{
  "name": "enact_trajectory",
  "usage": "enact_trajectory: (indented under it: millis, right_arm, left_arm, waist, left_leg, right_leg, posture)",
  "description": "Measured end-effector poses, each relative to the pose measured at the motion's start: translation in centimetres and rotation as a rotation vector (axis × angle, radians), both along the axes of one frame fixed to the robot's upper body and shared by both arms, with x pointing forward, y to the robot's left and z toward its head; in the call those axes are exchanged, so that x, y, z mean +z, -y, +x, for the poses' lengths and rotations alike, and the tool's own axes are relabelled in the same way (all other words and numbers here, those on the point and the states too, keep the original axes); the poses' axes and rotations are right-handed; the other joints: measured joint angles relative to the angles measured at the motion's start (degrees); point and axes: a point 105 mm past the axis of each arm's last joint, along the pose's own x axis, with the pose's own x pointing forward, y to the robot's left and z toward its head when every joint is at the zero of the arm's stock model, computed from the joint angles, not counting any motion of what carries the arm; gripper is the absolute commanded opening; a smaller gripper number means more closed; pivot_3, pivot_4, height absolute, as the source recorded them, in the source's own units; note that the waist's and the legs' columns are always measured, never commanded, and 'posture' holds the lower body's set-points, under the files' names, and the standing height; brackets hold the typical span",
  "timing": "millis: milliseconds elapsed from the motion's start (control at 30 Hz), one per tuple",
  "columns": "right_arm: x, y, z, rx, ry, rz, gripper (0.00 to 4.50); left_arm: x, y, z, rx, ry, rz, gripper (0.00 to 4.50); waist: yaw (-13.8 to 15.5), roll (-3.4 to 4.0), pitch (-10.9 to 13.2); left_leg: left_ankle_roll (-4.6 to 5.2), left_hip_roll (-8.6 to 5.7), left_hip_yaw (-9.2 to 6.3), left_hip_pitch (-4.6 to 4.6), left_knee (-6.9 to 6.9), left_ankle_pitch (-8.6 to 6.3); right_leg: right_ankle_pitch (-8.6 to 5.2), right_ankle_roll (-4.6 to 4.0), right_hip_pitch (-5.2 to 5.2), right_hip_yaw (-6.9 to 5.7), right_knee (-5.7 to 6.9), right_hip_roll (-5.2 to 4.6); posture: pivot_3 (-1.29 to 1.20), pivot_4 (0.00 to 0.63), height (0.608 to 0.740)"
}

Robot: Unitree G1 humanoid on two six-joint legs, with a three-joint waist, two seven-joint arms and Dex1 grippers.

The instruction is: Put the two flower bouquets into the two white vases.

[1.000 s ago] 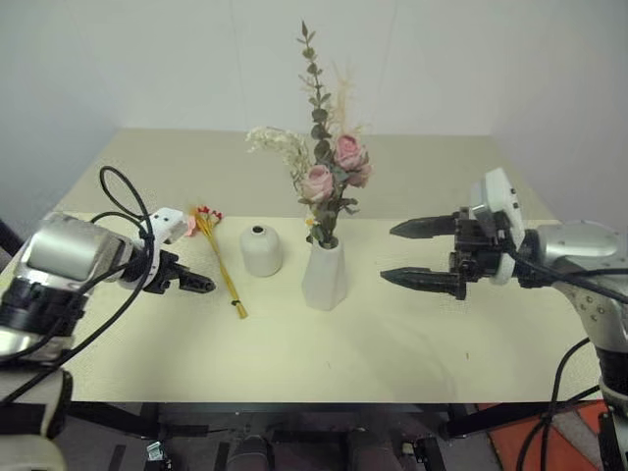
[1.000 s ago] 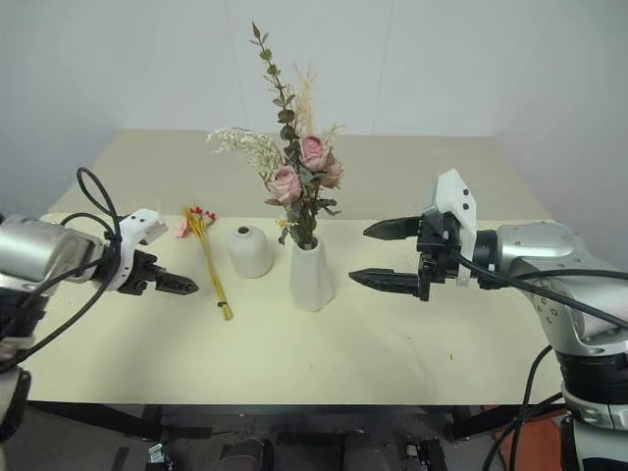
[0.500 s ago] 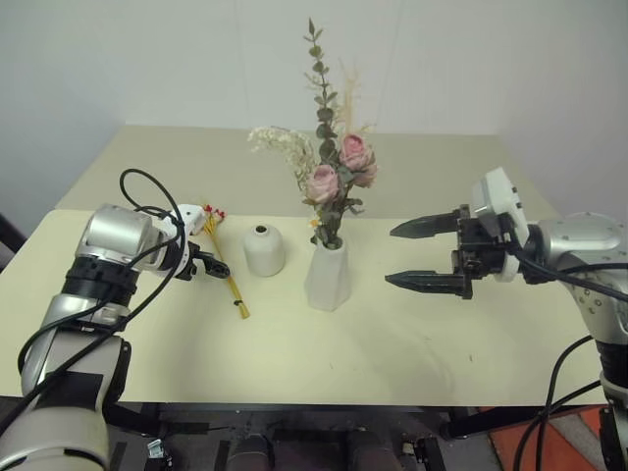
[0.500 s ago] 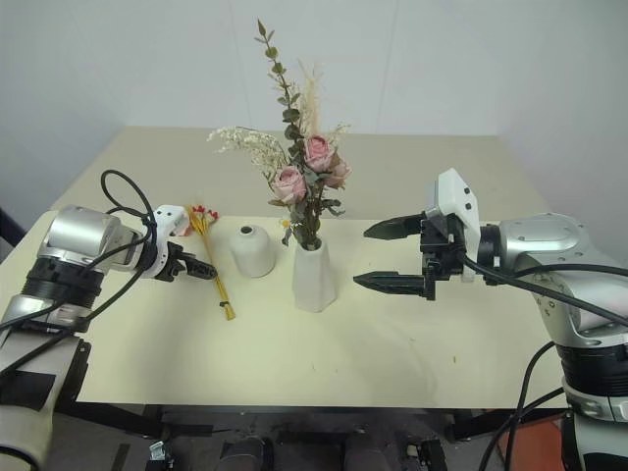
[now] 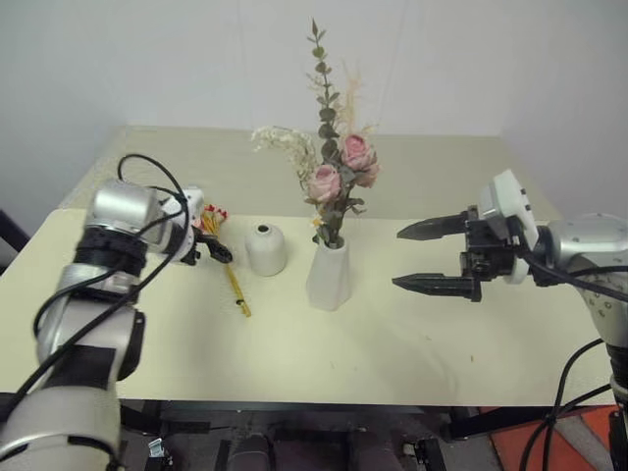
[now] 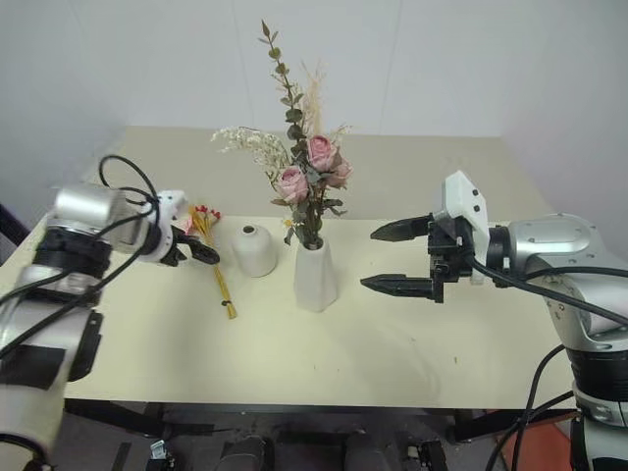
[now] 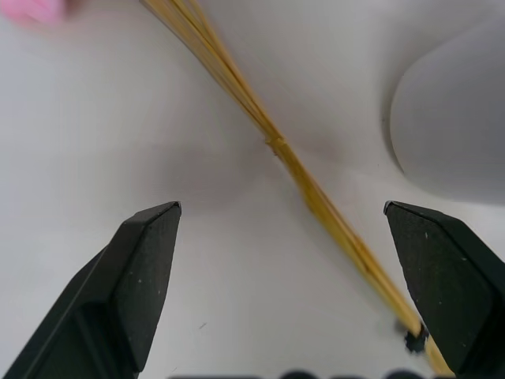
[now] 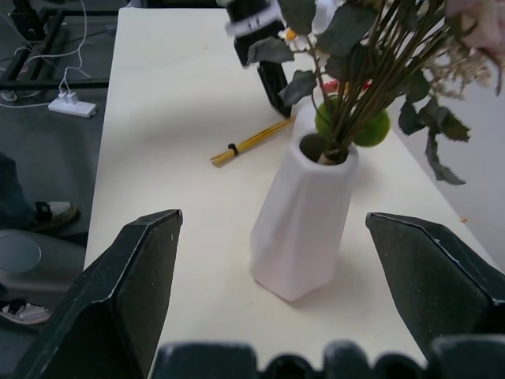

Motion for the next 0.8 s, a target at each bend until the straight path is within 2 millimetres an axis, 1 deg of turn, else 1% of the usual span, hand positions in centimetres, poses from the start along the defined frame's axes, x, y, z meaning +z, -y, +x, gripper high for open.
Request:
enact_trajectory:
  millis: [133,233,467,533,633,667,800]
  right_arm:
    - [0.1,0.0,0.0,0.0,0.002,0.001,4.44]
    - [0.1,0.0,0.0,0.0,0.002,0.001,4.5]
    - [0.0,0.1,0.0,-0.008,0.002,0.005,4.5]
    - [-0.1,0.3,0.0,-0.016,-0.002,0.01,4.5]
    - [-0.2,0.2,0.0,-0.018,-0.008,0.014,4.5]
    - [-0.2,0.2,0.0,-0.018,-0.008,0.017,4.5]
    - [-0.4,0.0,-0.1,-0.01,-0.018,0.037,4.5]
  left_arm:
    - [-0.2,0.4,1.0,0.031,0.024,0.014,4.5]
    - [-0.4,0.9,1.5,0.032,0.038,0.021,3.91]
    - [-0.7,0.6,1.5,0.038,0.027,0.033,1.76]
    - [-0.7,0.1,1.2,0.049,0.014,0.03,1.11]
    - [-0.8,-1.1,0.8,0.085,0.002,0.023,0.15]
    - [-0.8,-1.4,0.7,0.1,-0.005,0.013,0.07]
    - [-0.8,-3.1,0.0,0.158,-0.008,-0.022,0.07]
  waist:
    - [-0.2,-0.02,0.01]
    - [-0.17,-0.01,0.01]
    - [-0.18,-0.01,0.01]
    - [-0.24,-0.01,0.01]
    - [-0.52,-0.02,0.01]
    - [-0.53,-0.01,0.01]
    - [-0.44,-0.02,0.01]
  left_leg:
    - [0.0,-0.01,0.0,-0.01,-0.03,0.0]
    - [0.0,-0.04,-0.01,0.0,-0.03,0.0]
    - [-0.03,-0.11,-0.01,0.01,-0.02,0.01]
    - [-0.03,-0.11,-0.02,0.01,-0.02,0.01]
    - [-0.03,-0.11,-0.02,0.03,-0.02,0.01]
    - [-0.03,-0.1,-0.03,0.03,-0.03,0.01]
    - [-0.03,-0.1,-0.04,0.03,-0.02,0.01]
  right_leg:
    - [0.06,-0.1,0.0,0.02,-0.02,0.0]
    - [0.06,-0.09,0.0,0.02,-0.01,-0.02]
    - [0.02,0.07,0.02,0.03,0.01,-0.08]
    - [0.02,0.08,0.02,0.03,0.01,-0.07]
    - [0.03,0.06,0.01,0.05,0.01,-0.06]
    - [0.03,0.06,0.01,0.05,0.01,-0.06]
    - [0.03,0.06,0.01,0.04,0.02,-0.07]
  posture:
    - [0.0,0.15,0.74]
    - [0.0,0.15,0.74]
    - [0.0,0.15,0.74]
    - [0.0,0.15,0.74]
    - [0.0,0.15,0.74]
    - [0.0,0.15,0.74]
    - [0.0,0.15,0.74]
